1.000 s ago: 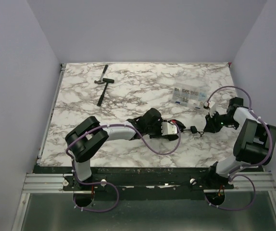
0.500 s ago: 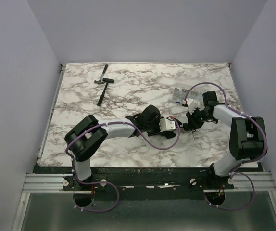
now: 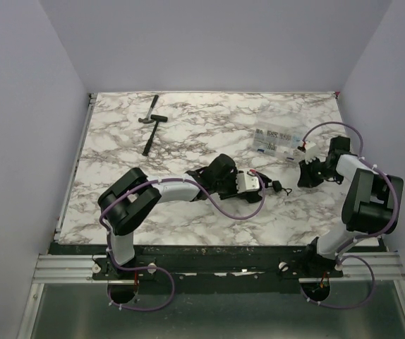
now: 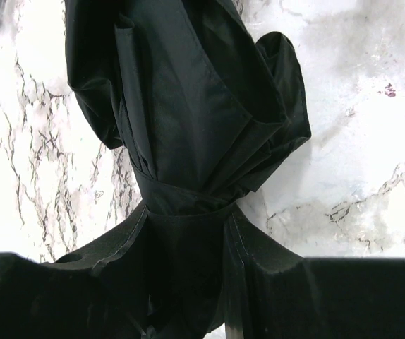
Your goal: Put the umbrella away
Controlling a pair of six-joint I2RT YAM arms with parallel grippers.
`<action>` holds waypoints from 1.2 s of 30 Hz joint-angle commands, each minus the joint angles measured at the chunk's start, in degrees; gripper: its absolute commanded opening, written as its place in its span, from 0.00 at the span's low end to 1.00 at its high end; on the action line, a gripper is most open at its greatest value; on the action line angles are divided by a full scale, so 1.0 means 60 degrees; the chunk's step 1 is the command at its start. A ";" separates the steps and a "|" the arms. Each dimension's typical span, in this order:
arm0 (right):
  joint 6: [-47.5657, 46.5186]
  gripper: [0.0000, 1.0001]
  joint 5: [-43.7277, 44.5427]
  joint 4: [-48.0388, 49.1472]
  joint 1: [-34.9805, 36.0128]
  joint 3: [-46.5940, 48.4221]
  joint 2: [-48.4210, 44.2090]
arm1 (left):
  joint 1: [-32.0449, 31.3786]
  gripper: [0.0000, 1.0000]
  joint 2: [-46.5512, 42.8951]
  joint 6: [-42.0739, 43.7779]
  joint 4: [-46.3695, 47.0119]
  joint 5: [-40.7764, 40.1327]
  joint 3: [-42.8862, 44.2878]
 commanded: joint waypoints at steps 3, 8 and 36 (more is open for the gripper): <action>0.0019 0.12 -0.0190 -0.0145 0.0091 -0.0196 -0.0019 | -0.0059 0.10 0.0472 -0.0437 -0.0590 0.0793 -0.0346; 0.1574 0.13 -0.0251 0.0337 0.2529 -0.0347 0.0012 | -0.0059 0.10 0.0577 -0.0600 -0.0607 0.0895 -0.0136; 0.0198 0.47 -0.0390 -0.1390 0.2765 0.0026 -0.2475 | -0.0022 0.71 -0.1423 -0.1134 0.0243 -0.0056 -0.1177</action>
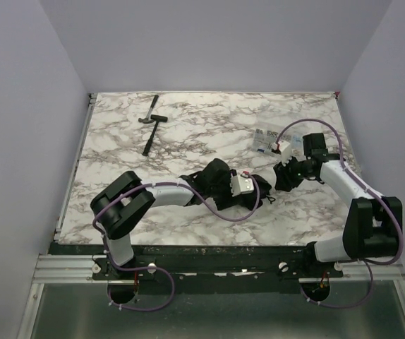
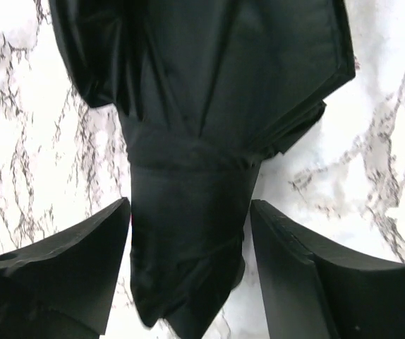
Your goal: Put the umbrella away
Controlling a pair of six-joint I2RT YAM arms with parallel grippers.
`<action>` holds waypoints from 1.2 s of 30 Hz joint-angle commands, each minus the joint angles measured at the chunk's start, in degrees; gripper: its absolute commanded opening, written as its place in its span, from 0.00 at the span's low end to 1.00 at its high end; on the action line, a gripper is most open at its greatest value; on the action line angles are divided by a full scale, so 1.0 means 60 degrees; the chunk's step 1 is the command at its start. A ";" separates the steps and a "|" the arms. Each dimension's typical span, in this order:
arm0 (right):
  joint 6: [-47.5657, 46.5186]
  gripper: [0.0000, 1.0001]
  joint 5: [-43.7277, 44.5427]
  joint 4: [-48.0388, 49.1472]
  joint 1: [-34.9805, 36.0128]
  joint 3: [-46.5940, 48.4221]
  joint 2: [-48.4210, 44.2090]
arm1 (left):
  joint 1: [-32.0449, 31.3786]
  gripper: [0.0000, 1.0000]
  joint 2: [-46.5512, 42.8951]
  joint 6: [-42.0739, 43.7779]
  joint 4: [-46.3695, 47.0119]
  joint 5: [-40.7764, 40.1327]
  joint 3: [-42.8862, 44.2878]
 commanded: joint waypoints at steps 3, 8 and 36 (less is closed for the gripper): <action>-0.1241 0.55 -0.0915 -0.1500 0.0025 0.0841 -0.0663 | -0.0041 0.74 -0.1539 -0.0231 -0.0249 -0.0273 -0.0484; -0.3266 0.73 -0.1560 -0.3259 0.0040 0.1766 -0.1041 | -0.0004 0.75 -0.2652 -0.0282 -0.0421 -0.0598 -0.0801; -0.1665 0.86 0.3320 0.1669 0.6730 0.0669 0.1740 | 0.0559 0.99 -1.5225 -0.5181 -0.2370 -0.4319 -0.5763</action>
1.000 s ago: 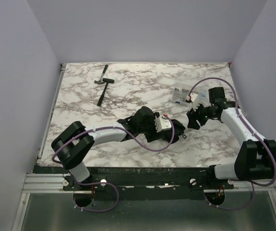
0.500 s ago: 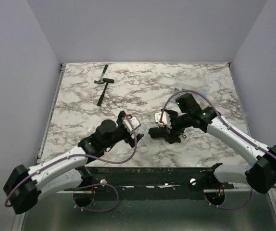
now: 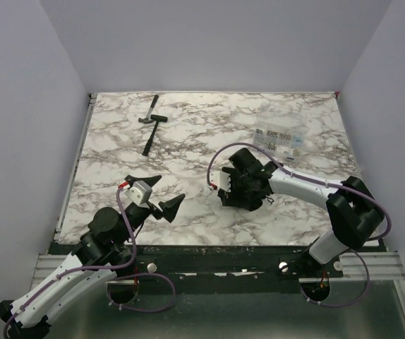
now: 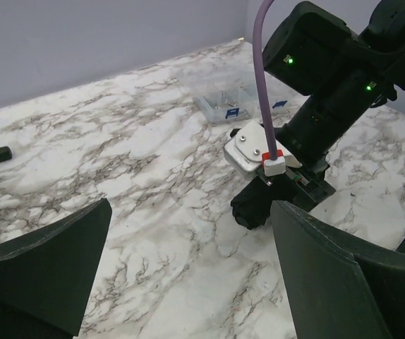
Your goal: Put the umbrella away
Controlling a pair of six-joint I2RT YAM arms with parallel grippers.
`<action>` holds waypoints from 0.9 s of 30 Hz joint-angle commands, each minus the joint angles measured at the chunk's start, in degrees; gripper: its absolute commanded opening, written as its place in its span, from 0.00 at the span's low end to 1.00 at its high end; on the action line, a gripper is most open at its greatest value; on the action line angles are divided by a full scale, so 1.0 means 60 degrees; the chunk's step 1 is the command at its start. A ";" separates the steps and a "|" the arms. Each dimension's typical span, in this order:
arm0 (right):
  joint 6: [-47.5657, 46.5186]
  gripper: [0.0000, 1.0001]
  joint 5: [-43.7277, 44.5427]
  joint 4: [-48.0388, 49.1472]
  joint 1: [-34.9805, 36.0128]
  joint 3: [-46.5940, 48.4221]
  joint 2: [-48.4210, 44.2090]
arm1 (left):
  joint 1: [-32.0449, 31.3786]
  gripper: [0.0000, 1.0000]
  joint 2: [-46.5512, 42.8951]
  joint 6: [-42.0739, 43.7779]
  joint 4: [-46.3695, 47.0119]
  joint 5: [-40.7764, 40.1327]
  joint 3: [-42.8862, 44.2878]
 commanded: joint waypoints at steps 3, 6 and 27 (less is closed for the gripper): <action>0.0395 0.74 0.0815 0.0721 0.0132 -0.0325 0.0650 | 0.0020 0.99 0.0071 -0.0433 -0.0756 -0.0310 -0.0020; 0.0428 0.64 0.1270 0.1043 0.0136 -0.0331 0.0960 | 0.0021 0.99 -0.0054 -0.0511 -0.0831 -0.0269 -0.0010; 0.9094 0.37 0.1299 0.2386 -0.1241 0.6821 0.6142 | 0.0036 0.98 -0.1278 -0.1196 -0.1469 -0.0168 -0.0099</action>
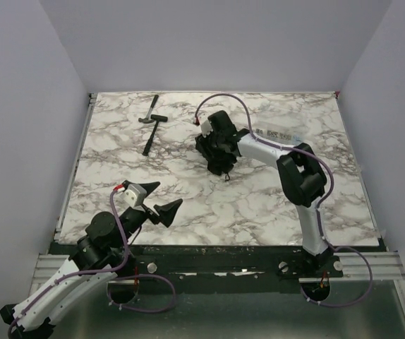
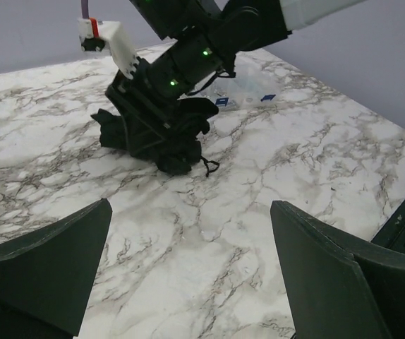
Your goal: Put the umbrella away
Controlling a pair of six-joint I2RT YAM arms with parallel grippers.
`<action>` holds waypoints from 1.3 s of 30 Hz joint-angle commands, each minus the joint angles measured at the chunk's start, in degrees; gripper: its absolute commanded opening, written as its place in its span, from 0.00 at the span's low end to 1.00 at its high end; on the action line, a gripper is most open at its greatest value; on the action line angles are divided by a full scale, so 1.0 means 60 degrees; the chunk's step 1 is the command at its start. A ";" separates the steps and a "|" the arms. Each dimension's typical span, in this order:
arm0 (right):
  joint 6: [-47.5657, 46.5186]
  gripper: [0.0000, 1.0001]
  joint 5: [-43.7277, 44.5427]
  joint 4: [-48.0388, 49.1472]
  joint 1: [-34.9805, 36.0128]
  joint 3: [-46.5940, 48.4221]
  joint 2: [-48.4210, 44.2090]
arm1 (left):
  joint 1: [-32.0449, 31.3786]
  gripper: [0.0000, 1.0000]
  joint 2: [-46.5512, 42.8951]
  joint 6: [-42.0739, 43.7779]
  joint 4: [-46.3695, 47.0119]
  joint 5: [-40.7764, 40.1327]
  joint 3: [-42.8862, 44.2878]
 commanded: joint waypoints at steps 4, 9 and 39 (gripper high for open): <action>0.3605 0.37 0.0050 -0.0195 -0.0631 0.2128 0.1894 | 0.0036 0.99 -0.0581 -0.0241 -0.0467 -0.0242 0.0104; 0.3416 0.42 0.0151 -0.0327 -0.0631 0.2326 0.2218 | 0.0036 0.99 -0.0585 -0.0272 -0.0385 -0.0223 0.0047; 0.1740 0.99 -0.1179 -0.1278 -0.0620 0.1751 -0.0932 | 0.0034 0.99 0.0214 -0.0881 -0.0133 -0.0418 0.0558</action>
